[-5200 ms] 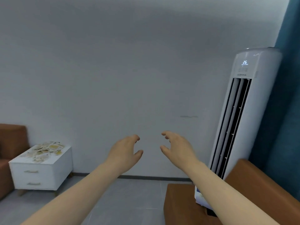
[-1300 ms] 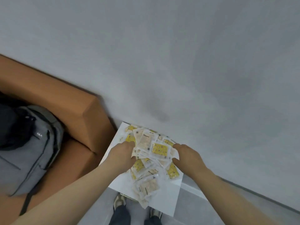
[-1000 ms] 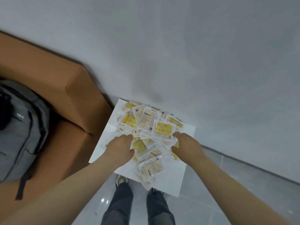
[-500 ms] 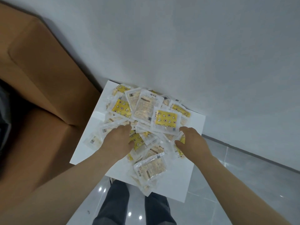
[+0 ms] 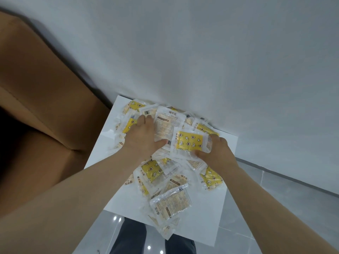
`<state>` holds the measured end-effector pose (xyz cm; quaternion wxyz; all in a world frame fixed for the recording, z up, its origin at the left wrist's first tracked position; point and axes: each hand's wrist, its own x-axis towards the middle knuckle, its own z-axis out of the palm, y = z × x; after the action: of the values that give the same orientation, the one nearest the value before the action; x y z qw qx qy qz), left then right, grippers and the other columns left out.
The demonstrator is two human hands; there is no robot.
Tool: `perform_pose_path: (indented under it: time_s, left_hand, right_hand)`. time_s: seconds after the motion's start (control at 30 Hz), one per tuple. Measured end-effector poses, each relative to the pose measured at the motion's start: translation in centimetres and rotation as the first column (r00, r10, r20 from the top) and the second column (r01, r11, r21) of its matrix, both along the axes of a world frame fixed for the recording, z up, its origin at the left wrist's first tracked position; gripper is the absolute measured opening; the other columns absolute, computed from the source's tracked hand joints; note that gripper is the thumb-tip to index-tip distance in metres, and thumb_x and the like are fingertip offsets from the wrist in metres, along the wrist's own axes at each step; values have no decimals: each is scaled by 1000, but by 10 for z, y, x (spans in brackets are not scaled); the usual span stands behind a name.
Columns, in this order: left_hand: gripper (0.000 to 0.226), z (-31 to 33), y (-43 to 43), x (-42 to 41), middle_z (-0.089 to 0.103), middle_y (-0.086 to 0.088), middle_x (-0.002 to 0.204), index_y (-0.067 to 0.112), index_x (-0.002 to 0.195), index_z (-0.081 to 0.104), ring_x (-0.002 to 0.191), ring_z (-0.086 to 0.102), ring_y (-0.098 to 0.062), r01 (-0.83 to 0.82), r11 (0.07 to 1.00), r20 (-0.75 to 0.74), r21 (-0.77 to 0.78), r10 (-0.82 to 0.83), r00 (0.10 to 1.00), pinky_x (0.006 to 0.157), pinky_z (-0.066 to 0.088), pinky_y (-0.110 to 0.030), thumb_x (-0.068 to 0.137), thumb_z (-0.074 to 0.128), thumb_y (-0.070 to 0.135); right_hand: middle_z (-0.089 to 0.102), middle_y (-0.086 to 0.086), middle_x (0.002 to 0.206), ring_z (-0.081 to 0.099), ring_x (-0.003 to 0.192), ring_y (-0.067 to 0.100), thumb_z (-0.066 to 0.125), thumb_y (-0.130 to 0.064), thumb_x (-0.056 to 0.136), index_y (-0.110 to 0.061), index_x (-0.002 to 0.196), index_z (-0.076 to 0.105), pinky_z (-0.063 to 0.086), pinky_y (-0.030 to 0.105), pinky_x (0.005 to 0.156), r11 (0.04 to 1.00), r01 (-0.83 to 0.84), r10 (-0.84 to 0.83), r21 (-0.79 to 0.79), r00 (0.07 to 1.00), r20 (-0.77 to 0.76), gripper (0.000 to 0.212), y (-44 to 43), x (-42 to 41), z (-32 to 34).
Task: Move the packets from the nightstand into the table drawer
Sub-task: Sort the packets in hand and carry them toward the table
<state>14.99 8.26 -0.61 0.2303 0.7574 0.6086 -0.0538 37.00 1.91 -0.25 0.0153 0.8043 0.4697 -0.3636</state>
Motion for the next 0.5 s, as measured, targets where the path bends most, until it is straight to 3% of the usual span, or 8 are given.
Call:
perform_pose_path:
  time_s: [0.1, 0.2, 0.3, 0.4, 0.5]
  left_hand:
    - [107, -5, 8, 2, 22, -21, 152, 1, 146, 20, 138, 29, -36, -17, 999, -47, -32, 16, 999, 108, 37, -43, 72, 66, 64]
    - [111, -7, 15, 4, 12, -22, 155, 6, 147, 17, 142, 21, -38, -53, 993, -51, -108, 48, 998, 112, 30, -45, 68, 71, 63]
    - [117, -10, 21, 5, 25, -20, 147, 8, 145, 20, 133, 33, -40, -77, 990, -26, -119, 75, 997, 106, 37, -49, 59, 78, 62]
    - [123, -10, 24, 7, 36, -16, 136, 10, 146, 18, 124, 38, -36, -72, 993, -39, -94, 69, 997, 101, 40, -46, 54, 80, 62]
    - [125, -7, 24, 10, 34, -15, 134, 9, 147, 17, 123, 35, -34, -88, 992, -52, -91, 83, 995, 102, 37, -43, 53, 83, 59]
  right_hand:
    - [35, 8, 138, 48, 121, 28, 76, -55, 68, -15, 144, 24, 47, 43, 93, 1000, 8, -8, -5, 1000, -4, 100, 3, 0, -10]
    - [24, 10, 148, 42, 128, 32, 79, -55, 65, -16, 149, 10, 44, 45, 98, 1000, 28, -28, -8, 1000, -7, 116, 6, 1, -16]
    - [12, 10, 156, 32, 136, 35, 80, -59, 61, -16, 150, 4, 37, 47, 106, 1000, -7, 7, -9, 999, 37, 124, 10, 2, -23]
    - [26, 10, 148, 28, 136, 33, 80, -61, 58, -14, 150, 9, 34, 45, 107, 999, -40, 40, 4, 996, 85, 126, 13, 2, -23]
    - [37, 10, 132, 31, 127, 30, 78, -65, 57, -14, 145, 23, 37, 40, 101, 999, -43, 44, -10, 988, 148, 116, 13, 1, -20]
